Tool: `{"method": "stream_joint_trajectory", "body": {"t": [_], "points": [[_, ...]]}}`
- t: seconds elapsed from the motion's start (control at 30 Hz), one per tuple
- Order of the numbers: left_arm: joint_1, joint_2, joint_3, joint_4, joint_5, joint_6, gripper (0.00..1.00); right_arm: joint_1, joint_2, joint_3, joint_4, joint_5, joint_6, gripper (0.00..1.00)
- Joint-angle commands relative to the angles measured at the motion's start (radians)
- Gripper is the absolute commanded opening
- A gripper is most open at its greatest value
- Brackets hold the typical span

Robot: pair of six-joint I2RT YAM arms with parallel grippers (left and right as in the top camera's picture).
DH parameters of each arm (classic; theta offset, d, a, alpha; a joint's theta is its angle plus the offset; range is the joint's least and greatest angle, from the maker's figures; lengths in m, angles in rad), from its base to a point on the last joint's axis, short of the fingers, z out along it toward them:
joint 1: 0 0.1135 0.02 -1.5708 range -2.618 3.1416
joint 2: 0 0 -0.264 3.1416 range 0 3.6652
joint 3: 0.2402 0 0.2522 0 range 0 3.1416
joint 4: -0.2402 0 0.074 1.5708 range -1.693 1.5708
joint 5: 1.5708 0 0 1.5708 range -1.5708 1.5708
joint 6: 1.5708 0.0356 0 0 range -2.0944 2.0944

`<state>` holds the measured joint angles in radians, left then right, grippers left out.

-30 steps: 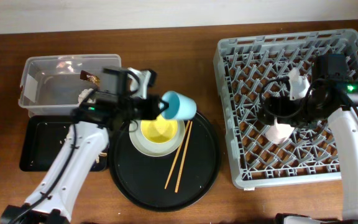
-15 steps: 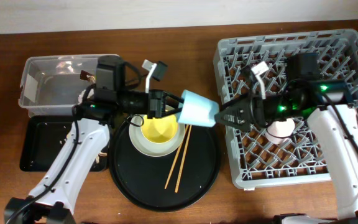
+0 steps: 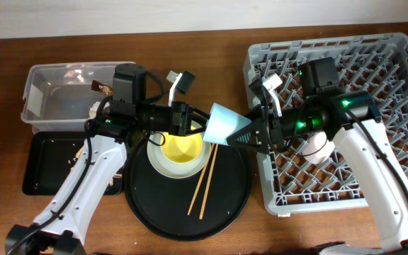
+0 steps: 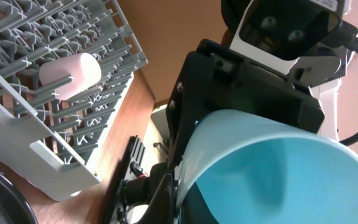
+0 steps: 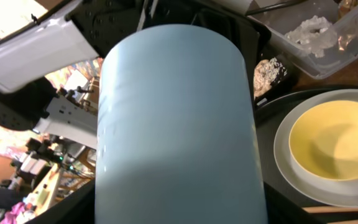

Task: Sort waste into correct bins and load items into the dishwasher rack
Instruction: 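Grasp the blue cup with the left gripper and hand it to the right, then place the blue cup upside down in the dish rack with right gripper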

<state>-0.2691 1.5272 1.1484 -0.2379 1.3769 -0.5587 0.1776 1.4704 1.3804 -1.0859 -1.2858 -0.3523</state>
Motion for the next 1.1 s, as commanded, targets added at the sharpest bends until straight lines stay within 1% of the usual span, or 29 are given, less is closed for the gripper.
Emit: {"method": "stream_joint_trajectory", "body": {"t": [0.0,0.03,0.07,0.1,0.17,0.2,0.23,0.27,0.33,0.4,0.5,0.53,0.63,0.7,0.73,0.83,0.9,0.93,0.97,1.07], "points": [[-0.006,0.007,0.008,0.001,-0.031,-0.01,0.0,0.018,-0.002,-0.002,0.022,-0.045,-0.017,0.61],[-0.006,0.007,0.008,0.001,-0.032,-0.01,0.02,0.018,-0.002,-0.002,0.028,-0.015,-0.017,0.58],[-0.006,0.007,0.008,0.001,-0.039,-0.009,0.06,0.018,-0.002,-0.002,0.028,0.023,-0.017,0.58],[-0.006,0.007,0.008,0.001,-0.043,-0.008,0.16,0.018,-0.002,-0.002,0.027,0.055,-0.009,0.58],[-0.006,0.007,0.008,-0.024,-0.086,0.04,0.36,0.017,-0.005,-0.002,0.025,0.15,-0.004,0.57],[-0.006,0.007,0.008,-0.064,-0.138,0.079,0.39,0.016,-0.006,0.002,0.024,0.197,0.023,0.57],[-0.006,0.007,0.008,-0.111,-0.203,0.123,0.41,0.016,-0.006,0.009,0.02,0.263,0.053,0.57],[-0.001,0.007,0.008,-0.199,-0.343,0.193,0.42,0.011,-0.006,0.034,-0.02,0.378,0.058,0.57],[0.024,0.003,0.008,-0.309,-0.537,0.261,0.44,-0.005,-0.006,0.086,-0.094,0.53,0.082,0.56],[0.077,-0.021,0.008,-0.412,-0.698,0.317,0.45,-0.049,-0.006,0.169,-0.184,0.767,0.173,0.56],[0.137,-0.091,0.008,-0.507,-0.869,0.346,0.45,-0.127,-0.005,0.273,-0.29,1.034,0.293,0.52],[0.153,-0.121,0.008,-0.526,-0.903,0.356,0.45,-0.151,-0.005,0.291,-0.305,1.081,0.316,0.52],[0.181,-0.213,0.008,-0.565,-0.983,0.355,0.45,-0.249,0.021,0.342,-0.342,1.168,0.365,0.49],[0.18,-0.261,0.008,-0.573,-1.004,0.355,0.48,-0.304,0.092,0.409,-0.391,1.176,0.365,0.46],[0.18,-0.278,0.008,-0.579,-1.004,0.355,0.49,-0.332,0.174,0.49,-0.447,1.188,0.366,0.46],[0.18,-0.28,0.008,-0.597,-1.004,0.355,0.49,-0.36,0.356,0.652,-0.523,1.193,0.37,0.47],[0.18,-0.28,0.008,-0.607,-1.005,0.355,0.49,-0.363,0.465,0.706,-0.552,1.193,0.369,0.47],[0.18,-0.28,0.008,-0.61,-1.008,0.355,0.49,-0.363,0.494,0.707,-0.549,1.193,0.369,0.47],[0.18,-0.28,0.008,-0.61,-1.008,0.355,0.49,-0.363,0.541,0.707,-0.543,1.193,0.369,0.51],[0.18,-0.28,0.008,-0.61,-1.008,0.355,0.49,-0.361,0.615,0.706,-0.525,1.193,0.369,0.59]]}}
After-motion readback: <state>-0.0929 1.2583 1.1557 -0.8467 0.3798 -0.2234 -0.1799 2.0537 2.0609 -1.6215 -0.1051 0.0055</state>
